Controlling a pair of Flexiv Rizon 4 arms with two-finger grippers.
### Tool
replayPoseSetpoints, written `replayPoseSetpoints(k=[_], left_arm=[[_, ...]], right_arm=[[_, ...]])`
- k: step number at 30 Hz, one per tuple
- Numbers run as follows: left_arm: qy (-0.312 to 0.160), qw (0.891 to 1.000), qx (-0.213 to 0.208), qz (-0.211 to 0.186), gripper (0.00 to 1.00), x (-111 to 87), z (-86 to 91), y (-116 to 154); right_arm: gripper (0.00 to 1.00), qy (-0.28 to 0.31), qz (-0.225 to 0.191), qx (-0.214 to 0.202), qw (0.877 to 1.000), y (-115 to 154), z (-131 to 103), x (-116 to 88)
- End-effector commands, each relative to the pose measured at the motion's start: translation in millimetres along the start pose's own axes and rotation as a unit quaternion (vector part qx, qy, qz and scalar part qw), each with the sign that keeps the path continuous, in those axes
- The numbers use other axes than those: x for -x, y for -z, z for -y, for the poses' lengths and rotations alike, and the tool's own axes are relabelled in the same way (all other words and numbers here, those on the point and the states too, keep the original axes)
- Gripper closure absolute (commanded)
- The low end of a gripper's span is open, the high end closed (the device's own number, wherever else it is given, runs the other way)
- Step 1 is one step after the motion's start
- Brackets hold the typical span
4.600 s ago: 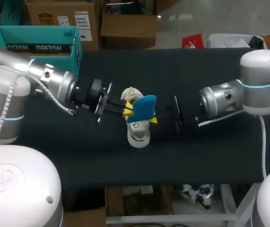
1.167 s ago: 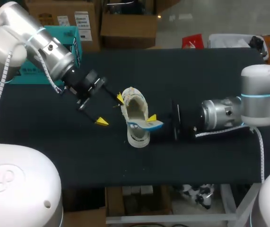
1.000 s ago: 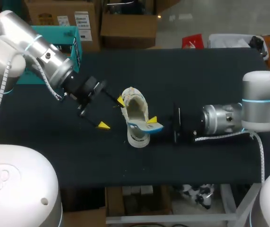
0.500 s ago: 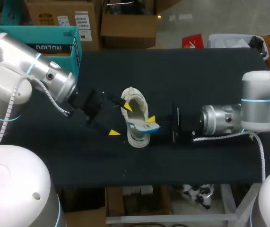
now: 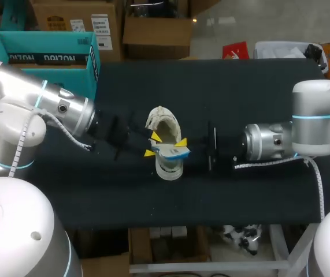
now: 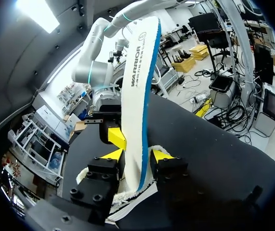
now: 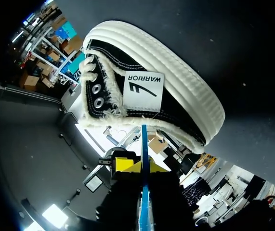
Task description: Open the shoe tongue, take the insole out of the shoe, put the insole back into the shoe, and pack the shoe into the shoebox
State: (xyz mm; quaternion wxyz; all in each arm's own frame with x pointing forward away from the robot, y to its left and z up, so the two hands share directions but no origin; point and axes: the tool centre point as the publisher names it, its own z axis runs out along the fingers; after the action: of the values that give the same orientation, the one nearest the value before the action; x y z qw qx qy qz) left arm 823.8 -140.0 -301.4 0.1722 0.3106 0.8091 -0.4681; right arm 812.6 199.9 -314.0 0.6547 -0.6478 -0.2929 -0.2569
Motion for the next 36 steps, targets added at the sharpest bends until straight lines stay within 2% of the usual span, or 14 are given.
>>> replayPoseSetpoints(k=[1, 2, 5, 10, 11, 12, 14, 16, 22, 26, 29, 30, 36], left_arm=[[-0.003, 0.999, -0.002, 0.034, 0.69, -0.3, -2.6, -8], [-0.008, 0.999, 0.002, 0.039, 0.73, 0.3, -2.8, -9], [-0.009, 0.999, 0.000, 0.039, 1.00, 2.4, -3.8, -12], [-0.019, 0.999, 0.004, 0.034, 1.00, 5.0, -5.9, -15], [-0.023, 0.999, 0.005, 0.030, 1.00, 5.5, -6.2, -15], [-0.026, 0.999, 0.005, 0.028, 1.00, 5.7, -6.6, -16], [-0.035, 0.999, 0.007, 0.021, 1.00, 6.3, -7.7, -16], [-0.040, 0.999, 0.010, 0.012, 1.00, 7.0, -9.9, -16], [-0.057, 0.998, 0.018, -0.007, 1.00, 10.2, -17.5, -16], [-0.064, 0.998, 0.020, -0.011, 1.00, 14.3, -22.5, -17], [-0.069, 0.997, 0.025, -0.014, 1.00, 16.0, -25.1, -19], [-0.069, 0.997, 0.024, -0.014, 1.00, 16.7, -26.0, -19], [-0.073, 0.997, 0.029, -0.020, 1.00, 21.7, -34.1, -23]], right_arm=[[1.00, -0.001, -0.001, 0.004, 1.000, -1, 3, 2], [1.00, 0.000, -0.002, 0.004, 1.000, -1, 3, 2], [1.00, 0.000, -0.004, 0.003, 1.000, -1, 3, 3], [1.00, -0.005, -0.001, 0.000, 1.000, -3, 4, 4], [0.95, -0.006, 0.001, 0.002, 1.000, -3, 5, 4], [0.84, -0.007, 0.003, 0.003, 1.000, -3, 5, 4], [0.58, -0.011, 0.007, 0.006, 1.000, -3, 6, 4], [0.55, -0.012, 0.011, 0.007, 1.000, -4, 6, 4], [0.56, -0.016, 0.022, 0.014, 1.000, -6, 7, 5], [0.75, -0.023, 0.031, 0.018, 0.999, -8, 4, 6], [0.96, -0.027, 0.036, 0.020, 0.999, -11, 2, 8], [1.00, -0.027, 0.037, 0.019, 0.999, -11, 1, 8], [1.00, -0.032, 0.043, 0.027, 0.998, -15, -2, 9]])
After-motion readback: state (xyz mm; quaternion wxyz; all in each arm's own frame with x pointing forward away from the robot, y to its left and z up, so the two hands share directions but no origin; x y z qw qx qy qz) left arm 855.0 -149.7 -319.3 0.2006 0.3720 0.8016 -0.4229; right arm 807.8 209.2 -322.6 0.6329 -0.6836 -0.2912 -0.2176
